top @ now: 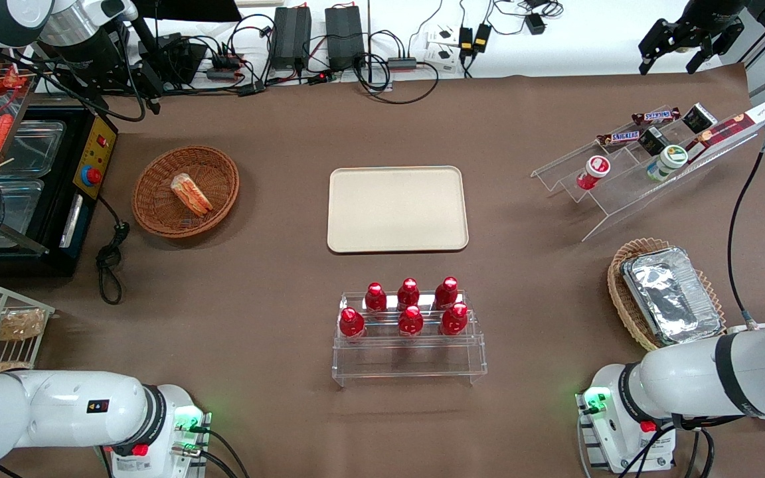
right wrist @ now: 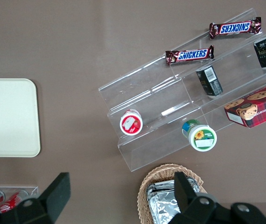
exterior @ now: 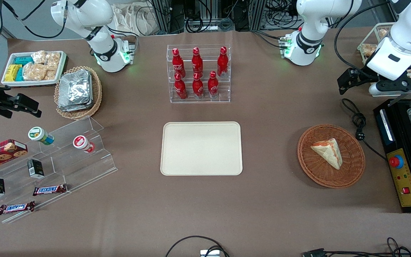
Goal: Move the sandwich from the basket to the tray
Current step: 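Move the left gripper over the wicker basket holding the sandwich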
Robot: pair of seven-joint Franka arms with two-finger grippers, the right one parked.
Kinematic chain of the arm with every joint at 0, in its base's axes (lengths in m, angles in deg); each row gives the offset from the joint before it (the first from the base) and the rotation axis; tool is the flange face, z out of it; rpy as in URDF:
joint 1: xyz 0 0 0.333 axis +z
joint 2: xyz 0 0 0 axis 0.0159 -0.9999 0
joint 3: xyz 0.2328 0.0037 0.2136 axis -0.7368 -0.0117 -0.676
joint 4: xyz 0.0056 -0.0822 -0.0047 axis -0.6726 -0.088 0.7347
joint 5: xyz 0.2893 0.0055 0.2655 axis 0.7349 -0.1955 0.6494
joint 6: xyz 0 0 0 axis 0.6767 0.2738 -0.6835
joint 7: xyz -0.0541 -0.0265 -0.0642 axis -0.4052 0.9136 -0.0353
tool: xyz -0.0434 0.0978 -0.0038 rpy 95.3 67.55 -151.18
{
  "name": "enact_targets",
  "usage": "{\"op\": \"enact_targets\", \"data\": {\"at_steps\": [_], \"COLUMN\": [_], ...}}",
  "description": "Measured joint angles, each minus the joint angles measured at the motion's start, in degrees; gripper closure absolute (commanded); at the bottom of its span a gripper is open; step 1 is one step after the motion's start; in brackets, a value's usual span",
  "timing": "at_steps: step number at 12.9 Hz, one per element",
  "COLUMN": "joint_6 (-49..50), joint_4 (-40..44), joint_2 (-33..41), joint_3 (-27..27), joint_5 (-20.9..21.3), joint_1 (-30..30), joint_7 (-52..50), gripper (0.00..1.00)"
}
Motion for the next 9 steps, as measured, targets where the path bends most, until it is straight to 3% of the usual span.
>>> {"op": "enact_targets", "data": {"at_steps": [6, 9], "joint_6": [-0.8, -7.1], "joint_4": [-1.5, -4.8], "joint_2": [-0.3, -3.4], "joint_3": [0.5, -0.4], "joint_5": [0.0, 0.0], "joint_1": [0.6, 1.7], "joint_7": [0.0, -3.1], "gripper": [0.00, 0.00]}}
